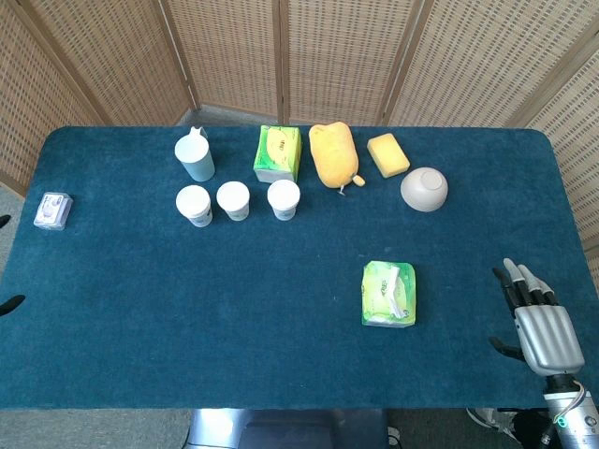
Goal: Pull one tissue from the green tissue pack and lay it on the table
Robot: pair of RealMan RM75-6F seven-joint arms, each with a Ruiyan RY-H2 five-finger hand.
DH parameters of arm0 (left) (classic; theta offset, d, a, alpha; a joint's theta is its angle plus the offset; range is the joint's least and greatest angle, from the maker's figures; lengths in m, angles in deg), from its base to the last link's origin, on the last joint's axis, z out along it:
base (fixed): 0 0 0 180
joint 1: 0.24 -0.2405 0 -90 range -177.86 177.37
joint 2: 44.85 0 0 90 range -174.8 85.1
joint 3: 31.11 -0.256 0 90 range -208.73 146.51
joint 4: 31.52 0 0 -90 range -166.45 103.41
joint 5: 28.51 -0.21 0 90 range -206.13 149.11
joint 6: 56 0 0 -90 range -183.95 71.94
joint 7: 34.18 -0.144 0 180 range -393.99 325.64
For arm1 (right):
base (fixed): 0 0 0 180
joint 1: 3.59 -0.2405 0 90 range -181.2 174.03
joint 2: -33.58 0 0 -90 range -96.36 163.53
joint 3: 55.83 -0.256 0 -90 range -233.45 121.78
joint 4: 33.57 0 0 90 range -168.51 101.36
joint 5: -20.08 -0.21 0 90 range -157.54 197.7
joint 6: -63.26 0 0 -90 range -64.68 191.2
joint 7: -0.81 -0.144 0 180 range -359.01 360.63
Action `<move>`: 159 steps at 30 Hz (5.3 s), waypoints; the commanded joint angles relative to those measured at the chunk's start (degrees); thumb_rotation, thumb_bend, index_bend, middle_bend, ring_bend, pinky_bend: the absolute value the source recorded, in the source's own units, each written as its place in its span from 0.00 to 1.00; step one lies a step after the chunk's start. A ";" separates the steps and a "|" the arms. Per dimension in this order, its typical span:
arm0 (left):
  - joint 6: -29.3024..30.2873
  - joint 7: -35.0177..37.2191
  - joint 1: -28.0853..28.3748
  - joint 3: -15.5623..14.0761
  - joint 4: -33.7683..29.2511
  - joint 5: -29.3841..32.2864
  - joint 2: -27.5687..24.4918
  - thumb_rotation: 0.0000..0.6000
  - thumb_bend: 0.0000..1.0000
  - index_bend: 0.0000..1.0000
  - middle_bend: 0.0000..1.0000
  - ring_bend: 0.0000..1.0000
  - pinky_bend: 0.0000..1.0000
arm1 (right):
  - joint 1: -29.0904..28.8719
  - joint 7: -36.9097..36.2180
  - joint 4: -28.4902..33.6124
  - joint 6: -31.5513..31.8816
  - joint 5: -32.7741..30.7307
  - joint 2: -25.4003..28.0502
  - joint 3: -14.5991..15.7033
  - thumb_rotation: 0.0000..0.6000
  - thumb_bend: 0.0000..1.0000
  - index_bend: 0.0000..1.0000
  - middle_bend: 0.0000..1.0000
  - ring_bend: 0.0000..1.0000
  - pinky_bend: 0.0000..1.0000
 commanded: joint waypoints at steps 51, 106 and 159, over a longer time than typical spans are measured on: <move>0.62 -4.19 -1.51 -1.37 5.26 1.74 6.72 1.00 0.00 0.00 0.00 0.00 0.00 | -22.79 -9.03 -8.59 -25.42 -1.09 -12.54 -3.30 1.00 0.08 0.31 0.30 0.16 0.24; 0.81 -3.11 -2.05 -1.91 6.68 1.21 7.59 1.00 0.00 0.00 0.00 0.00 0.00 | -25.04 -5.73 -8.82 -0.65 9.61 -12.10 -14.00 1.00 0.47 0.81 0.75 0.50 0.44; -1.99 -3.63 -1.85 -2.08 7.93 3.81 8.57 1.00 0.00 0.00 0.00 0.00 0.00 | -43.42 1.54 -14.75 -28.12 3.33 -31.43 -7.26 1.00 0.06 0.00 0.01 0.00 0.19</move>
